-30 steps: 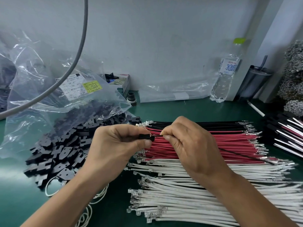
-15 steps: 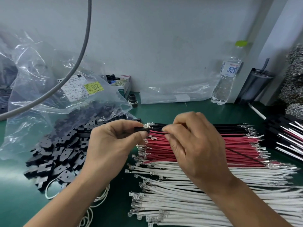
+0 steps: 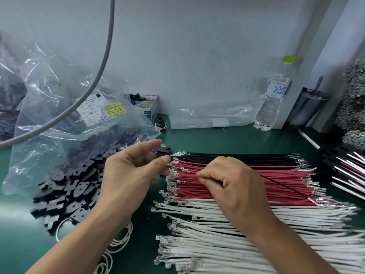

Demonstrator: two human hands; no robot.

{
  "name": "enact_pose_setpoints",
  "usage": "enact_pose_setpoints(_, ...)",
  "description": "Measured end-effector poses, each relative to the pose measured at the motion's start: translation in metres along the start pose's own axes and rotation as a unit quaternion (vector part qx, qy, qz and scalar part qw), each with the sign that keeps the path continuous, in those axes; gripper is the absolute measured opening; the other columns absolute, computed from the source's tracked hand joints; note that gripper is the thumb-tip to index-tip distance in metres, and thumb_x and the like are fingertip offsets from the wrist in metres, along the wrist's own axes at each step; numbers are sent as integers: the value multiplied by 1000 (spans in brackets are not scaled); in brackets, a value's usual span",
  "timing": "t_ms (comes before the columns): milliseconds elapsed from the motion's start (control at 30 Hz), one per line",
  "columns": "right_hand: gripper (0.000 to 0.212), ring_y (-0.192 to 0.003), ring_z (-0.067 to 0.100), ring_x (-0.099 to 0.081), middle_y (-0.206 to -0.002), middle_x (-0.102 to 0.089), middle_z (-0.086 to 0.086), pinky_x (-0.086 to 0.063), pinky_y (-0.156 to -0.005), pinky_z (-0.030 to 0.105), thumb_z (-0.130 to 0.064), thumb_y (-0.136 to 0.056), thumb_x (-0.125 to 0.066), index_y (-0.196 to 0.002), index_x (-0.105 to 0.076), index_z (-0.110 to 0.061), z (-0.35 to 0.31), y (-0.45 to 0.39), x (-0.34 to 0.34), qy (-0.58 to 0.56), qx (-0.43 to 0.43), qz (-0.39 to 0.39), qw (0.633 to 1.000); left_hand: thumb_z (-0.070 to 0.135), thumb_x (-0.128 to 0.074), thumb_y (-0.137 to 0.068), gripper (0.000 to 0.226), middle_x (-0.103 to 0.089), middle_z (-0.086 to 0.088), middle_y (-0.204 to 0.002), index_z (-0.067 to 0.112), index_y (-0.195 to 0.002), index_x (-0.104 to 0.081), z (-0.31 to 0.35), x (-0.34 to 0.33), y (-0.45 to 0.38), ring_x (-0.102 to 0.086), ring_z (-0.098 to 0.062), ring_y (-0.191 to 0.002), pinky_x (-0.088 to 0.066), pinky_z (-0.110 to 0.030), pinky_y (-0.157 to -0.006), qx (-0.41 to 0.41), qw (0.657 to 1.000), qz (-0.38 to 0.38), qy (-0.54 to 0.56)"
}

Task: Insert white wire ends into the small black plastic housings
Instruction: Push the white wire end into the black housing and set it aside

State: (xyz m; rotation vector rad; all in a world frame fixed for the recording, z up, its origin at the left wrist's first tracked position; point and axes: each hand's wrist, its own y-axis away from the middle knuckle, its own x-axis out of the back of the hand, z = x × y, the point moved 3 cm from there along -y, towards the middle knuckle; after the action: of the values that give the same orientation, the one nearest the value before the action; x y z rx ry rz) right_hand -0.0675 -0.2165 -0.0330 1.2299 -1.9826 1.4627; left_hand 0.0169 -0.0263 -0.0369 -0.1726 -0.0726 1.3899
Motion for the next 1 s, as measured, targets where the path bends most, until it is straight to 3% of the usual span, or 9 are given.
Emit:
enact_pose_setpoints(133, 8, -84, 6, -65, -88, -68, -13, -56, -72, 30, -17, -91, -73, -96, -79, -20, 4, -1, 4, -43, 6, 30, 999, 19, -82, -75, 18, -80, -10, -85, 20, -93, -83, 1, 3, -3, -78, -26, -74, -58, -22, -54, 20, 999, -4, 44)
enact_pose_setpoints(267, 23, -76, 11, -60, -89, -59, -10, -52, -64, 29, -20, -97, -61, -113, -76, -23, -1, -3, 9, -81, 25, 64, 994, 29, -83, -67, 33, -78, -20, -92, 9, -94, -82, 0, 1, -5, -74, -24, -69, -58, -24, -55, 79, 987, -60, 128)
enact_pose_setpoints(400, 18, -72, 11, -58, -87, -55, -13, -50, -57, 33, -28, -95, -65, -107, -78, -26, -8, -2, 13, -66, 42, 86, 993, 26, -82, -72, 35, -76, -24, -92, 2, -97, -80, -3, -2, -5, -72, -22, -67, -60, -26, -58, 110, 973, -112, 170)
enact_pose_setpoints(733, 16, -66, 11, -57, -84, -58, -8, -51, -52, 34, -26, -93, -68, -97, -81, -17, -12, -2, 18, -35, 59, 125, 990, 28, -80, -72, 35, -76, -23, -87, 1, -93, -80, -2, -2, -5, -73, -23, -66, -62, -26, -60, 126, 967, -122, 182)
enact_pose_setpoints(867, 7, -61, 16, -52, -79, -58, -1, -47, -48, 32, -14, -93, -73, -95, -79, -12, -18, -1, 21, 76, 130, 131, 980, 30, -79, -73, 33, -76, -20, -85, 3, -92, -81, 0, -2, -5, -74, -22, -65, -62, -26, -59, 132, 967, -124, 180)
enact_pose_setpoints(1000, 11, -63, 17, -51, -79, -59, 1, -46, -47, 32, -5, -90, -74, -98, -79, -10, -16, 1, 23, 101, 169, 135, 971, 31, -81, -71, 35, -75, -22, -83, 2, -92, -81, 1, -1, -4, -73, -23, -63, -61, -25, -58, 138, 968, -128, 167)
